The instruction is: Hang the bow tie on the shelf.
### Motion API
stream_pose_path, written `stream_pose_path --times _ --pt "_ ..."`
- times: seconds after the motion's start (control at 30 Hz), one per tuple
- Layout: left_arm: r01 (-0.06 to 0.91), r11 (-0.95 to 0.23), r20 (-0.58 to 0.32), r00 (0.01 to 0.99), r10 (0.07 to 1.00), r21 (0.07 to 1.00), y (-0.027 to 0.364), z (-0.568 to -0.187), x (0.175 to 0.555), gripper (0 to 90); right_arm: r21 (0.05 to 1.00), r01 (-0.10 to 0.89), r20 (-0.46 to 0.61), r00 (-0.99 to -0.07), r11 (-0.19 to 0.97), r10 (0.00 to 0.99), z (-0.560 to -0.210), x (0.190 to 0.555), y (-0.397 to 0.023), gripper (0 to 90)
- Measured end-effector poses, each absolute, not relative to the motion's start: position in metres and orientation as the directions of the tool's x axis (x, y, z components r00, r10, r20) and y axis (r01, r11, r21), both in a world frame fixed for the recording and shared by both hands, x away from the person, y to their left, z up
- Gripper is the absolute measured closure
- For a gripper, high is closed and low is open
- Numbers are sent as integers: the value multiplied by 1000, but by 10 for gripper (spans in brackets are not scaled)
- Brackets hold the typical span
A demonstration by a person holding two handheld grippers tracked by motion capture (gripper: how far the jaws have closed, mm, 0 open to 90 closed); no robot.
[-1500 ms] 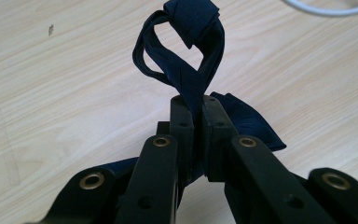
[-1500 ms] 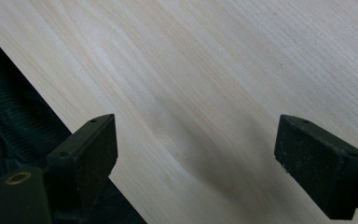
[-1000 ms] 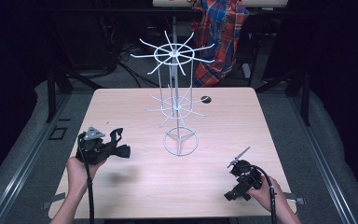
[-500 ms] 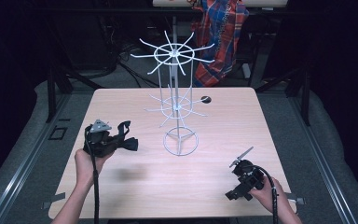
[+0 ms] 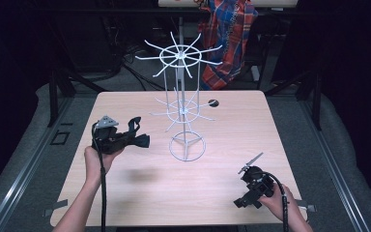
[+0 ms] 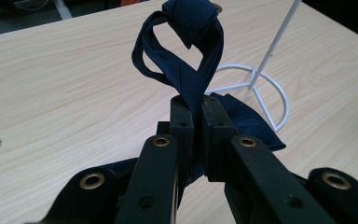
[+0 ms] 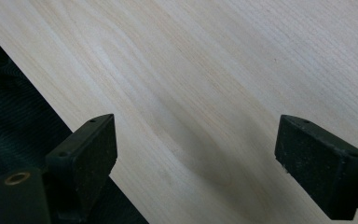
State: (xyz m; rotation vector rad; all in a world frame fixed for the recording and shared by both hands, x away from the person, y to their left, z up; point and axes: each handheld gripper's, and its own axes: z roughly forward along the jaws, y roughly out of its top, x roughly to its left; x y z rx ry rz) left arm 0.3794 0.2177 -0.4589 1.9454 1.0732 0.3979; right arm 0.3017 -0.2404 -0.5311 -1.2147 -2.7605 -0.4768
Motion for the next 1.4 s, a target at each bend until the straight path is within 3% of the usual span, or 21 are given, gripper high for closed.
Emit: stream_pose_path --times 0.53,1.4 --pt "517 -224 -182 620 763 826 217 -450 383 853 240 736 215 -676 633 705 -533 300 -244 123" --pt "421 -196 -171 688 706 886 201 -425 382 853 232 746 203 -665 624 719 -532 292 -249 123"
